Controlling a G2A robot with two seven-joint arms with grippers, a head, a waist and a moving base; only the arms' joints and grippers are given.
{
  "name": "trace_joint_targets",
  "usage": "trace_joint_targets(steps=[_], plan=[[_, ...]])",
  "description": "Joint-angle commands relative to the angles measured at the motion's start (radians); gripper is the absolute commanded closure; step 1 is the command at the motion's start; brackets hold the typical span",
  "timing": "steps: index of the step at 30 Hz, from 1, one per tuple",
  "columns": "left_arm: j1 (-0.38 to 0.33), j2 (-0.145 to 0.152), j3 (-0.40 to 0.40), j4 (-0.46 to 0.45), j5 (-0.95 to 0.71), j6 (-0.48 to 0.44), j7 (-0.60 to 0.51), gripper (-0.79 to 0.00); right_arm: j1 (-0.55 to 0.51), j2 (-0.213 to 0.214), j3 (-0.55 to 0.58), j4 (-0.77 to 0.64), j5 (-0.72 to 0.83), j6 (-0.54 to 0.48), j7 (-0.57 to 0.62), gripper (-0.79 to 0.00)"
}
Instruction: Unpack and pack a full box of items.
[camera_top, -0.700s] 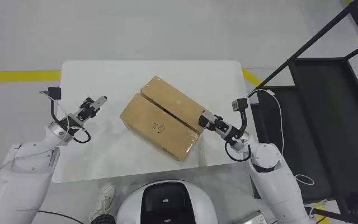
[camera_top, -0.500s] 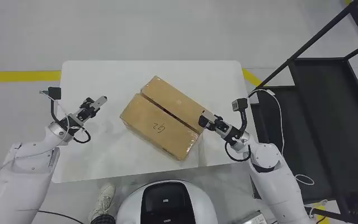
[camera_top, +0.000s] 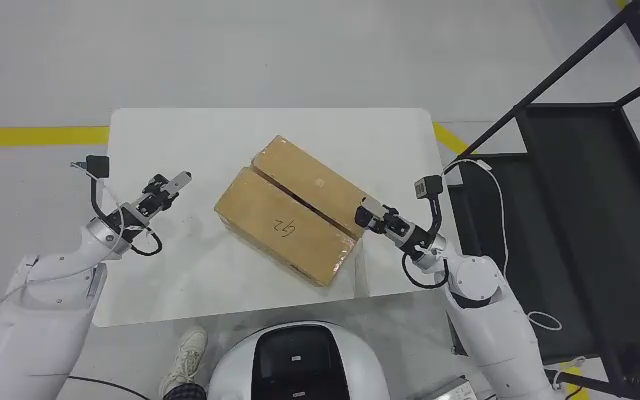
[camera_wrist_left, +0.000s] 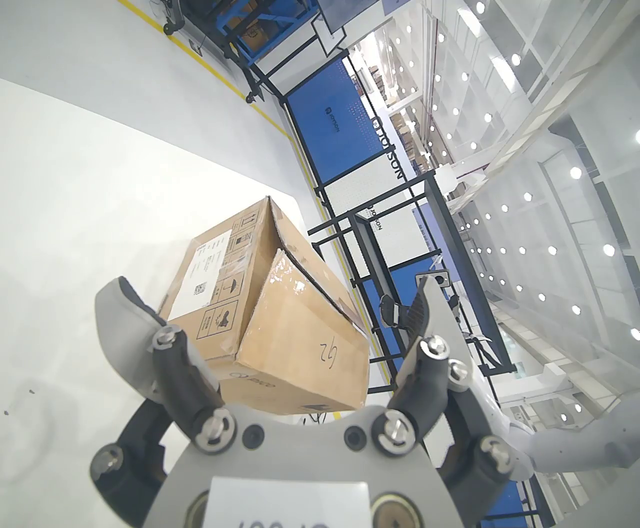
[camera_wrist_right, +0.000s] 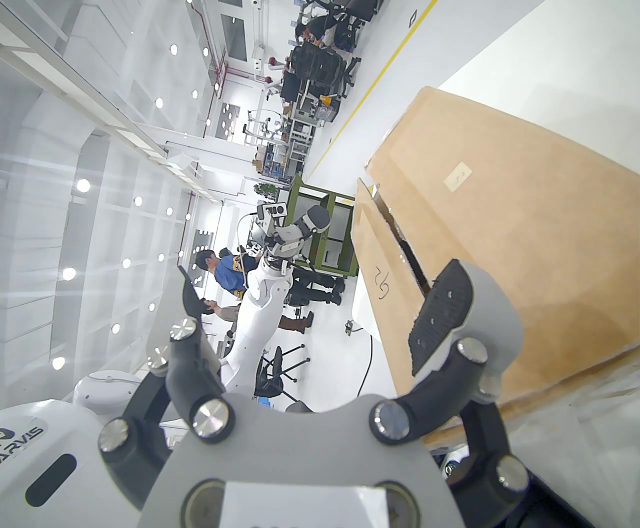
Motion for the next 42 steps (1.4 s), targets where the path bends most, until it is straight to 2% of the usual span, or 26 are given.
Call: trace_joint_targets(steps=[1,7,13,17,23,29,33,38,42], plan=[[0.000,0.000,0.000,0.000,0.000,0.000,0.000,-0.785,0.000,0.000,0.000,0.000,0.000,0.003,-0.004,-0.785],[-0.007,0.000,0.011,-0.005,0.035,-0.016,-0.032,-0.785,-0.018,0.013,0.047,-0.017,0.030,0.108,0.075,-0.785],[-0.058,0.001,0.025,0.060,0.157,-0.074,-0.057,-0.785,-0.074,0.029,0.117,-0.024,0.026,0.190,0.135,-0.785],[-0.089,0.000,0.059,0.089,0.222,-0.158,-0.107,-0.785,-0.066,0.031,0.110,0.024,-0.016,0.239,0.079,-0.785],[-0.128,-0.006,0.112,0.129,0.365,-0.212,-0.081,-0.785,0.003,0.023,0.058,0.113,-0.011,0.265,-0.011,-0.785],[-0.148,-0.013,0.142,0.165,0.451,-0.211,-0.028,-0.785,0.063,0.016,0.014,0.172,0.005,0.258,-0.049,-0.785],[-0.146,-0.014,0.148,0.178,0.440,-0.231,-0.026,-0.785,0.092,0.013,-0.004,0.191,0.006,0.242,-0.071,-0.785],[-0.133,-0.010,0.135,0.176,0.407,-0.259,-0.056,-0.785,0.149,0.008,-0.032,0.231,-0.005,0.252,-0.105,-0.785],[-0.119,-0.005,0.111,0.167,0.428,-0.236,-0.046,-0.785,0.195,0.003,-0.056,0.250,-0.006,0.277,-0.136,-0.785]])
